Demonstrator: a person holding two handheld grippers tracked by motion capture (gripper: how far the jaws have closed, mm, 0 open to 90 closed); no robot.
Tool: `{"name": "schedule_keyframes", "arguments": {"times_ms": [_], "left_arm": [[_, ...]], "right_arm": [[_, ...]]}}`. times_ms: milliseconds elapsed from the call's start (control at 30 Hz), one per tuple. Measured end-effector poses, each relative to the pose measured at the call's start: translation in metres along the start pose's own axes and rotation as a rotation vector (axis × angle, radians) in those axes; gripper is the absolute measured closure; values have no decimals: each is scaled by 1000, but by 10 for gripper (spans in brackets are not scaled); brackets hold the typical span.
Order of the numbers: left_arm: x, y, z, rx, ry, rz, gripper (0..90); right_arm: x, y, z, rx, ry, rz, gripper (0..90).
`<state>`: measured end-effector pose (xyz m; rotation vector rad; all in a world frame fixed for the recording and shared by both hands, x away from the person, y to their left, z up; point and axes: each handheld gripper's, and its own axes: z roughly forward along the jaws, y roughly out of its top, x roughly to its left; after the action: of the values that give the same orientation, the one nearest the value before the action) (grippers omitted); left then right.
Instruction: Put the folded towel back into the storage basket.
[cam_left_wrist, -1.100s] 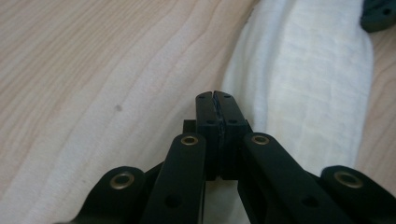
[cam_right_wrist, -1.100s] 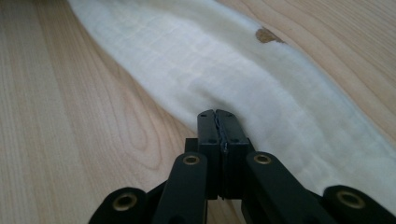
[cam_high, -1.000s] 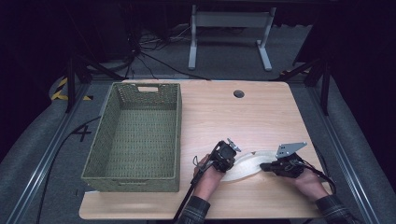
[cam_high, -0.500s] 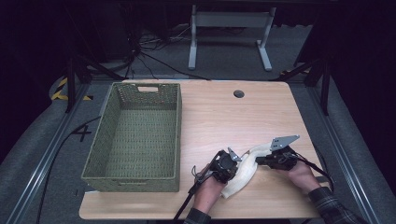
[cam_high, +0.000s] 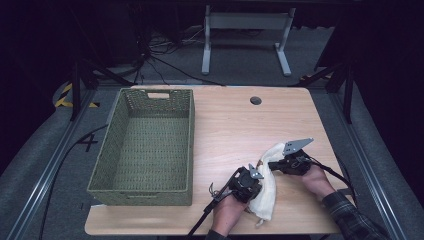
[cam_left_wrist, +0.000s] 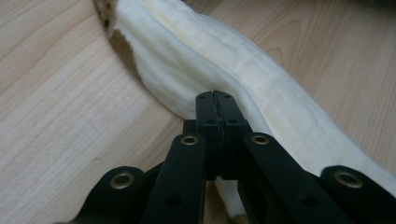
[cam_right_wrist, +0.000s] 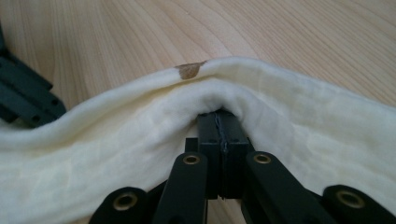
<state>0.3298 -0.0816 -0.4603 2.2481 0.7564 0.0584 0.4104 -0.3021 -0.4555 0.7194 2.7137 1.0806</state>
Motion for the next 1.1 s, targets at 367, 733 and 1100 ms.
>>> {"name": "schedule_keyframes", "arguments": {"times_ms": [367, 733, 1100], "left_arm": [[-11, -2, 0, -19, -59, 5, 896], [10, -5, -21, -2, 35, 1, 839], [21, -10, -27, 3, 74, -6, 705]], "right_arm": [[-2, 2, 1, -17, 13, -15, 897], [15, -10, -34, -85, 63, -21, 786], [49, -14, -32, -50, 152, -140, 545]]}}
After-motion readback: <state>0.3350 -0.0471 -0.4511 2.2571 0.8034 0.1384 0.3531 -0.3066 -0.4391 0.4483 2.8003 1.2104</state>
